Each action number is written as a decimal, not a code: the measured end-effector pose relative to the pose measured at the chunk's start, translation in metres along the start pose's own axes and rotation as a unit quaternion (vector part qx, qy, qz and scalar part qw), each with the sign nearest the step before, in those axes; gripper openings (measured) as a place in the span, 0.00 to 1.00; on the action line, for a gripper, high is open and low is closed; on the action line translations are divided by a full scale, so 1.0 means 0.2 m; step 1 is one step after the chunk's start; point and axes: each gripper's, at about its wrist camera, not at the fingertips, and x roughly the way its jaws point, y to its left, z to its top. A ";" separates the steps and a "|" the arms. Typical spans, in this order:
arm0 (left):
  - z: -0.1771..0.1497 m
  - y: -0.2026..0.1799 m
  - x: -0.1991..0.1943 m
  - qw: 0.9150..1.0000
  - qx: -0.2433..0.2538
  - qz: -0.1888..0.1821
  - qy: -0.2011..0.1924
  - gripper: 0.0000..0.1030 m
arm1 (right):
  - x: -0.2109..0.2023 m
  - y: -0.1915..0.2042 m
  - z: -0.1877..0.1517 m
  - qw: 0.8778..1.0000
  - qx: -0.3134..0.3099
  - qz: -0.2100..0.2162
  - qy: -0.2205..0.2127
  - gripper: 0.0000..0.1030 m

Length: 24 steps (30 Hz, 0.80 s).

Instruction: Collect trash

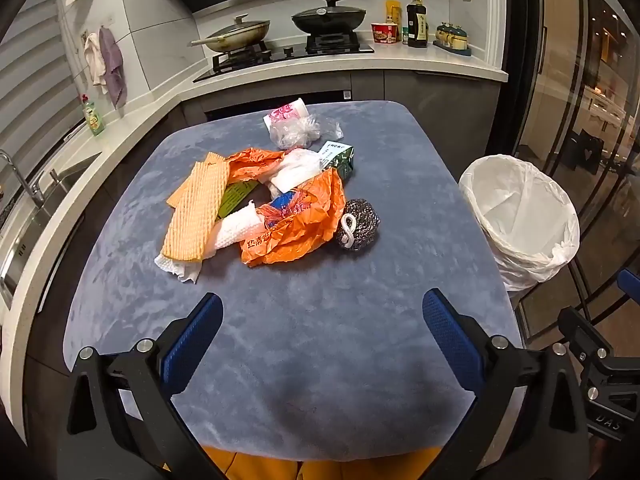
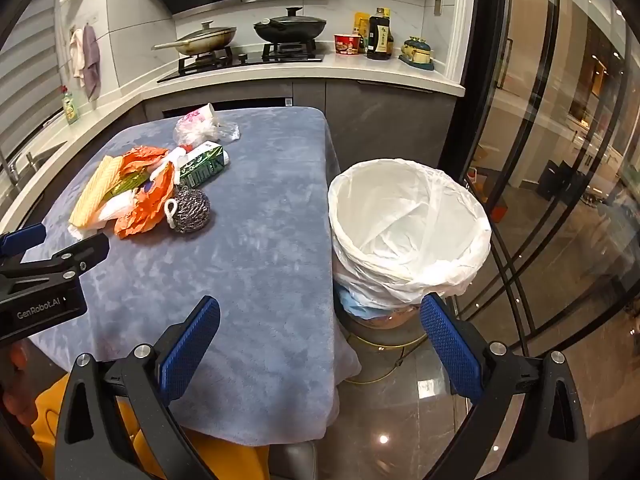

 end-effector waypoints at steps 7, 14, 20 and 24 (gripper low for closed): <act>-0.01 0.00 -0.01 1.000 0.001 -0.003 -0.004 0.93 | -0.01 0.00 0.00 1.000 0.001 0.002 -0.001 0.93; -0.04 0.07 -0.02 1.000 0.001 0.004 -0.002 0.93 | -0.01 0.01 0.00 1.000 -0.002 0.004 -0.001 0.93; -0.02 0.03 -0.01 1.000 0.003 0.009 0.000 0.93 | -0.01 0.01 0.00 1.000 -0.003 0.002 -0.003 0.93; -0.02 0.01 -0.01 1.000 0.004 0.011 0.000 0.93 | -0.02 0.03 0.01 1.000 -0.006 0.005 -0.003 0.93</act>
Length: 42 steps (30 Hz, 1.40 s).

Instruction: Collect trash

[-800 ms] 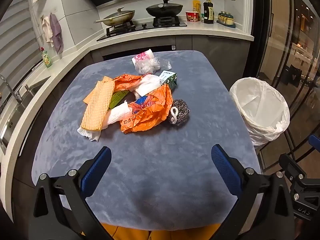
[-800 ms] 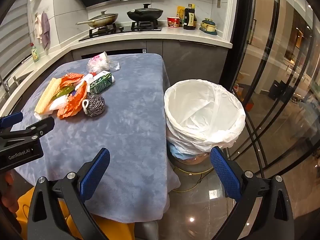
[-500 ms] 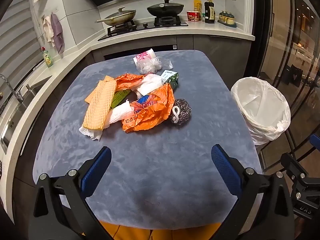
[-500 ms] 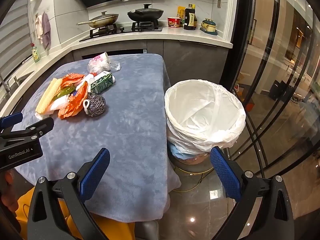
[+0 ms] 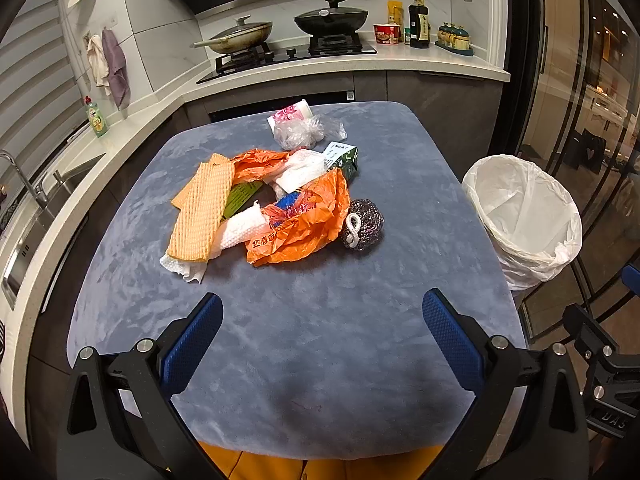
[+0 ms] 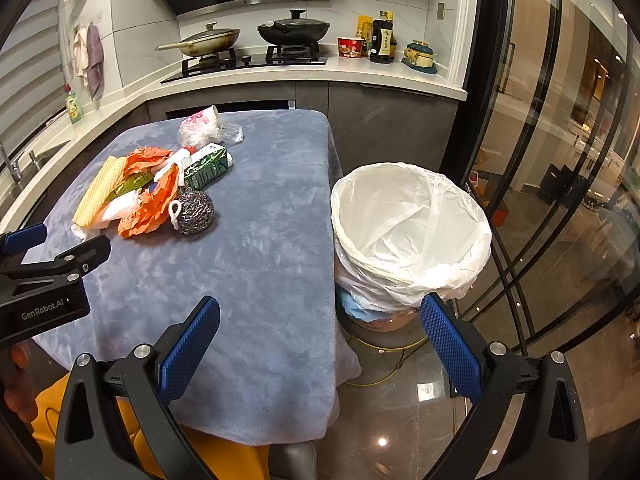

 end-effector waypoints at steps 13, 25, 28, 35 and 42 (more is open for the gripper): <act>0.00 0.01 0.00 1.000 -0.001 -0.001 0.000 0.92 | 0.00 -0.01 0.00 1.000 -0.001 -0.001 -0.002 0.93; 0.02 0.00 -0.01 1.000 -0.002 -0.003 -0.001 0.92 | 0.00 -0.01 0.00 1.000 -0.002 0.001 -0.003 0.93; 0.02 0.00 -0.01 1.000 -0.001 -0.003 -0.001 0.92 | 0.00 -0.01 0.00 1.000 -0.001 0.002 -0.002 0.93; 0.02 0.00 -0.01 1.000 -0.002 -0.003 -0.001 0.92 | 0.00 -0.01 0.02 1.000 -0.001 0.003 -0.003 0.93; 0.02 0.00 -0.01 1.000 -0.001 -0.003 -0.001 0.92 | 0.00 -0.01 0.01 1.000 -0.001 0.001 -0.003 0.93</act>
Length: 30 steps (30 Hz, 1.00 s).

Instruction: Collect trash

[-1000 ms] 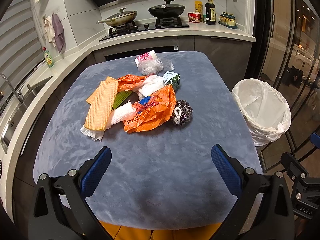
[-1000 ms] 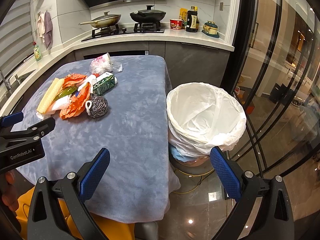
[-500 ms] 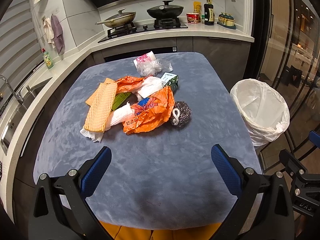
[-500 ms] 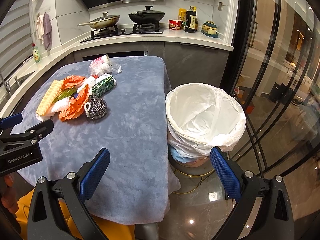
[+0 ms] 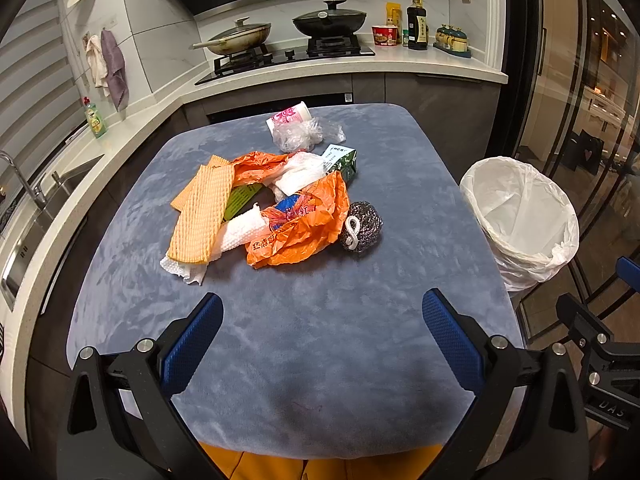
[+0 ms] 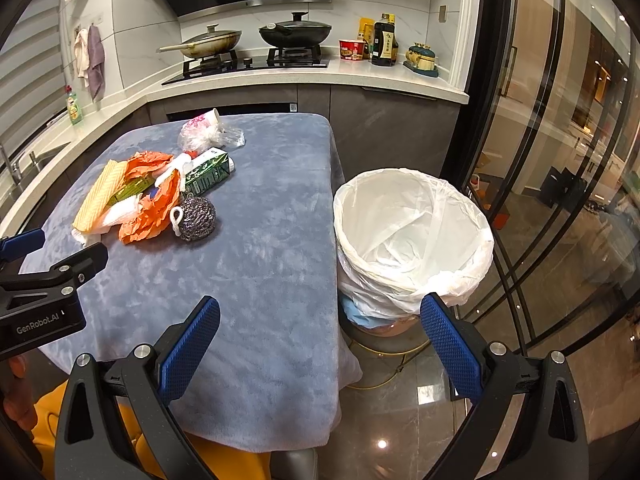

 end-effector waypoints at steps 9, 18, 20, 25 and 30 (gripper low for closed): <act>0.00 -0.01 -0.01 1.000 0.001 -0.003 0.001 0.92 | 0.01 0.00 0.03 1.000 0.004 -0.001 0.001 0.93; 0.01 -0.01 0.00 1.000 0.001 -0.004 0.001 0.92 | 0.02 -0.02 0.03 1.000 0.006 -0.002 -0.002 0.93; 0.01 -0.02 0.00 1.000 0.001 -0.004 0.001 0.92 | 0.02 -0.02 0.02 1.000 0.006 -0.002 -0.002 0.93; 0.01 -0.01 0.00 1.000 0.001 -0.004 0.002 0.92 | 0.02 -0.02 0.02 1.000 0.006 -0.002 -0.002 0.93; 0.01 -0.02 0.00 1.000 0.000 -0.004 0.001 0.92 | 0.02 -0.02 0.03 1.000 0.005 -0.002 -0.001 0.93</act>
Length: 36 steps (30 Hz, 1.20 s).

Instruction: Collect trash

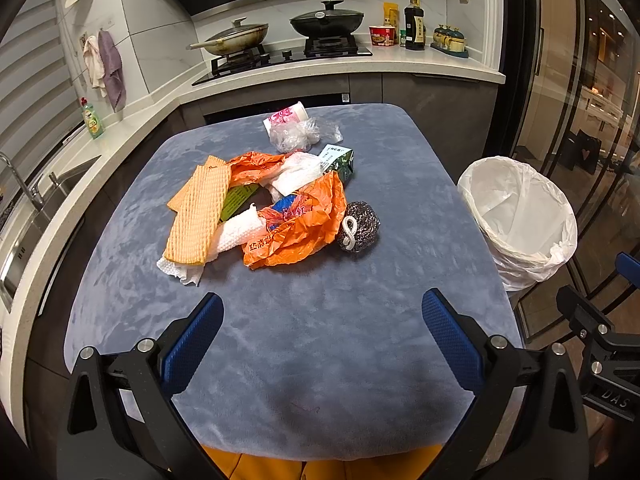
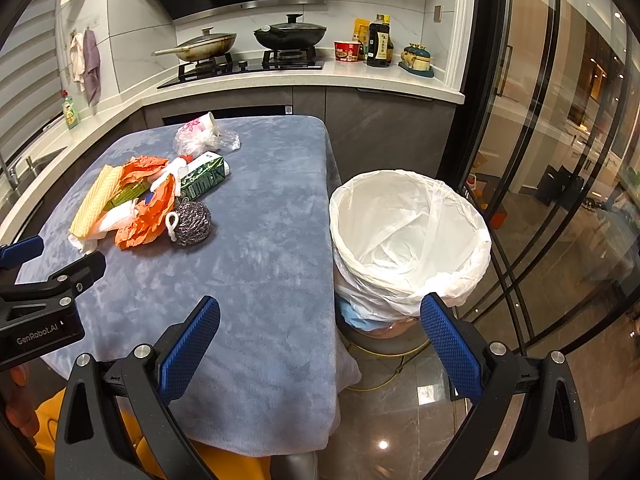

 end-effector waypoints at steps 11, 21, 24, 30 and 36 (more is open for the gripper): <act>0.00 0.00 0.00 1.000 0.000 -0.001 0.000 0.92 | 0.00 0.00 0.00 1.000 0.000 0.000 0.001 0.93; 0.03 0.02 0.06 1.000 -0.010 -0.015 0.011 0.92 | 0.03 0.00 0.00 1.000 0.002 -0.002 0.003 0.93; 0.03 0.06 0.10 0.999 -0.021 -0.018 0.017 0.92 | 0.06 0.02 0.00 1.000 0.003 -0.003 0.007 0.93; 0.05 0.16 0.16 0.999 -0.044 -0.016 0.018 0.92 | 0.11 0.07 0.04 1.000 0.006 -0.002 0.005 0.93; 0.07 0.30 0.24 0.998 -0.064 -0.005 0.020 0.92 | 0.18 0.16 0.11 1.000 0.016 0.012 -0.001 0.93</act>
